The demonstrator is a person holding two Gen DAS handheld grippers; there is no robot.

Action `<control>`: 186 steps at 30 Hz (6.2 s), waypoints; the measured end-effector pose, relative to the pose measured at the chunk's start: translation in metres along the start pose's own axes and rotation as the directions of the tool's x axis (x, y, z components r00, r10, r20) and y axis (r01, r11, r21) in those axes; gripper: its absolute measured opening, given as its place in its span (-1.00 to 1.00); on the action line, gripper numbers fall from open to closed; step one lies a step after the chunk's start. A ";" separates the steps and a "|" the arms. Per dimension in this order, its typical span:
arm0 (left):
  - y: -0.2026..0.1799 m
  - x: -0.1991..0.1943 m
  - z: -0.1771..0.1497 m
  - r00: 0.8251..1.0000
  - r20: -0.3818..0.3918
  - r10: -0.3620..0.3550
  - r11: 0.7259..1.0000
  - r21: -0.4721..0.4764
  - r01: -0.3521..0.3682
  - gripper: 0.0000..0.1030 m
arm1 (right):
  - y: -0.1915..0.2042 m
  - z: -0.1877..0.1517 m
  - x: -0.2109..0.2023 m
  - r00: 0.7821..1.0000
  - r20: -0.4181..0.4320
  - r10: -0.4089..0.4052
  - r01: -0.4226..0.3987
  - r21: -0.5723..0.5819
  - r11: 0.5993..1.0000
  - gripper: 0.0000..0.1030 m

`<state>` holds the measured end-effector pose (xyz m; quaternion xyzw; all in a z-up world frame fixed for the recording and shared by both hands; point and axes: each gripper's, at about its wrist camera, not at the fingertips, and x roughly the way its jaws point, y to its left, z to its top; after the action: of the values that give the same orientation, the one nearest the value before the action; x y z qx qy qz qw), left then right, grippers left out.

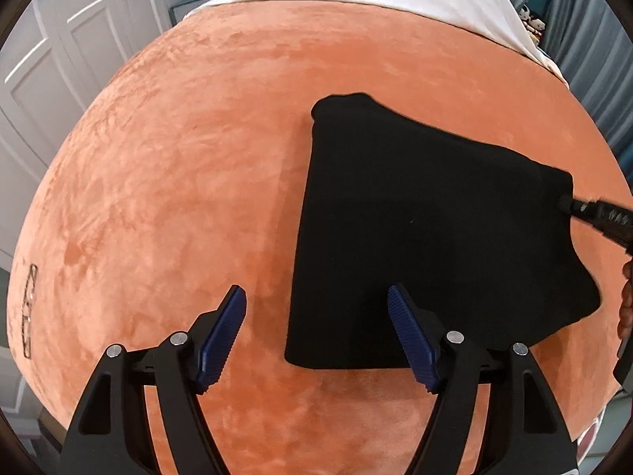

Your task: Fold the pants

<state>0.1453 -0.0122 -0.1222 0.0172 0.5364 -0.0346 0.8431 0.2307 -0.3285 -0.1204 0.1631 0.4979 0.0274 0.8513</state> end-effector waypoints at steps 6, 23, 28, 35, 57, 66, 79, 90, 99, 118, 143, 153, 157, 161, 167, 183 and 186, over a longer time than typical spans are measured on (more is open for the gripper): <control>-0.006 -0.007 0.003 0.999 0.035 0.011 1.000 0.021 -0.012 0.39 | 0.027 -0.032 -0.053 0.987 0.154 -0.035 0.046 -0.070 0.996 -0.22; -0.094 -0.008 0.007 0.997 0.049 -0.063 0.982 0.181 0.053 0.39 | -0.003 -0.092 -0.050 0.971 0.147 0.191 -0.211 0.137 0.968 -0.69; -0.125 0.010 0.002 0.999 0.018 -0.040 0.968 0.250 0.034 0.57 | -0.033 -0.103 -0.026 0.997 0.055 0.053 -0.059 0.119 0.991 -0.55; -0.141 0.020 -0.005 1.000 0.003 -0.024 0.963 0.269 0.022 0.57 | -0.044 -0.097 -0.078 0.962 0.230 0.148 -0.190 0.169 0.967 -0.45; -0.140 0.025 0.001 1.000 -0.010 -0.025 0.969 0.244 0.026 0.57 | -0.033 -0.066 -0.045 0.952 0.102 0.290 -0.281 -0.093 0.955 -0.51; -0.130 0.029 0.005 1.000 -0.012 -0.019 0.970 0.242 0.021 0.57 | -0.022 -0.051 -0.033 0.942 0.052 0.332 -0.325 -0.114 0.939 -0.45; -0.128 0.030 0.006 1.000 0.015 0.025 0.970 0.242 -0.028 0.57 | -0.003 -0.064 -0.038 0.986 0.165 0.013 0.045 -0.341 0.939 -0.42; -0.119 0.025 0.008 1.000 0.017 0.025 0.973 0.230 -0.028 0.57 | -0.028 -0.044 -0.046 0.973 0.160 0.165 -0.134 -0.186 0.973 -0.39; -0.120 0.030 0.007 0.999 0.009 0.040 0.973 0.229 -0.041 0.57 | -0.024 -0.049 -0.024 0.985 0.172 0.022 0.039 -0.342 0.939 -0.36; -0.116 0.034 0.007 1.000 0.005 0.029 0.976 0.215 -0.030 0.60 | -0.013 -0.048 0.008 0.948 -0.030 0.317 -0.317 -0.167 0.934 -0.52; -0.100 0.038 0.005 0.992 0.085 0.097 0.962 0.246 -0.115 0.77 | -0.029 -0.053 0.005 0.988 0.026 0.153 -0.154 0.037 0.987 -1.00; 0.021 -0.007 -0.007 0.996 0.093 -0.007 0.999 -0.050 0.012 0.76 | 0.070 -0.145 -0.085 0.980 0.081 0.183 -0.181 -0.024 0.983 0.34; 0.057 -0.012 -0.024 0.997 0.040 -0.062 0.992 -0.108 0.066 0.76 | 0.093 -0.187 -0.041 0.951 0.018 0.310 -0.309 0.152 0.939 0.33; 0.068 -0.025 -0.031 0.997 0.075 -0.025 0.995 -0.092 0.032 0.76 | 0.092 -0.186 0.001 0.918 0.035 0.394 -0.382 0.337 0.860 0.34; 0.080 -0.033 -0.034 0.995 0.080 -0.061 0.988 -0.138 0.072 0.76 | 0.127 -0.168 0.030 0.902 0.096 0.421 -0.425 0.377 0.823 0.71; 0.072 -0.042 -0.022 0.994 0.111 0.004 0.992 -0.124 0.010 0.76 | 0.181 -0.204 0.019 0.887 -0.010 0.463 -0.443 0.269 0.855 -0.78; 0.074 -0.029 -0.019 0.993 0.114 -0.016 0.989 -0.142 0.032 0.79 | 0.116 -0.206 -0.025 0.931 0.125 0.343 -0.365 0.342 0.866 0.44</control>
<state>0.1212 0.0641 -0.1046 -0.0520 0.4892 -0.0071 0.8706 0.0555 -0.1720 -0.1572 0.4053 0.4300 0.0868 0.8021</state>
